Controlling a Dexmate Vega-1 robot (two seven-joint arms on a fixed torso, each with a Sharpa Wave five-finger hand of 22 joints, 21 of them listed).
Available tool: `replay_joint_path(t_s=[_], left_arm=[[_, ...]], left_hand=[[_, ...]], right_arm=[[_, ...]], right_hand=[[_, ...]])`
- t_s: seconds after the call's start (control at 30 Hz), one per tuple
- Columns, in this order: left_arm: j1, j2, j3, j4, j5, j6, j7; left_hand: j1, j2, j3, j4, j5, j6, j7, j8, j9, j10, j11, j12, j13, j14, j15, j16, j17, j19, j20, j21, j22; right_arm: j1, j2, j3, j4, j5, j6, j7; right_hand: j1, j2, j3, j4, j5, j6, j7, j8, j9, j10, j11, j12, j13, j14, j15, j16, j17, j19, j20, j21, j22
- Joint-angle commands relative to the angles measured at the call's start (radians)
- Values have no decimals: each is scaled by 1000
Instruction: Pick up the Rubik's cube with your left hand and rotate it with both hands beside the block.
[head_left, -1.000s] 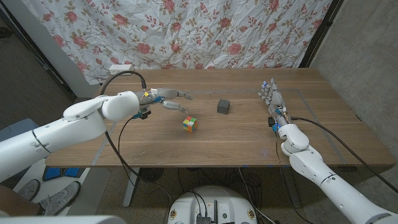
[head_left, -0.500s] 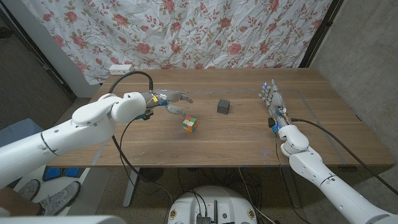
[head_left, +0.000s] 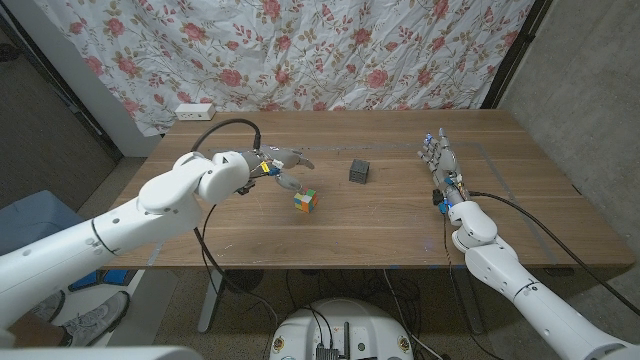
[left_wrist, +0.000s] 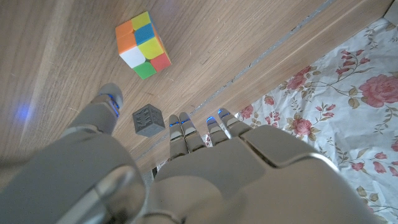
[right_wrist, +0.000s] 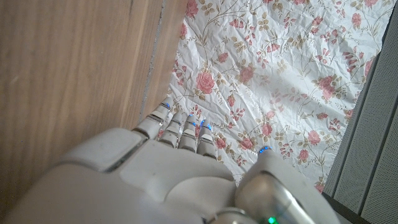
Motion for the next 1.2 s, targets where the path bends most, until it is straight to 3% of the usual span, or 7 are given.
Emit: replay_joint_path(t_s=[0.03, 0.43, 1.2], left_arm=[[13, -74, 39, 5, 195, 14, -76], [42, -152, 50, 16, 321, 44, -161], [91, -180, 23, 73, 363, 1, -136]], left_hand=[[13, -2, -4, 1, 5, -5, 1, 1, 3, 3, 1, 0, 3, 1, -58, 6, 4, -4, -11, 3, 1], [24, -17, -18, 3, 2, -30, 6, -6, 3, 13, -4, 3, 3, 23, -49, 12, 4, 0, 1, 7, 1], [54, -16, -24, 3, 7, -46, 5, -5, 3, 14, -7, 2, 4, 40, -43, 12, 3, 3, 23, 9, 1]], right_arm=[[15, 2, -2, 20, 11, -9, 14], [16, 2, -6, 22, 10, -20, 9], [3, 7, -9, 8, -1, -30, -24]], right_hand=[[8, 0, 6, -5, 7, -2, 4, 4, 2, 4, 1, 7, 3, 0, -2, 4, 2, 1, 4, 4, 2], [5, 2, 9, -6, 7, -2, 3, 4, 2, 5, 0, 8, 2, 0, 0, 5, -4, 0, 3, 4, 2], [-2, 3, 13, -7, 7, -3, 3, 4, 2, 3, 0, 8, 1, 0, 0, 7, -10, 0, 4, 5, 2]])
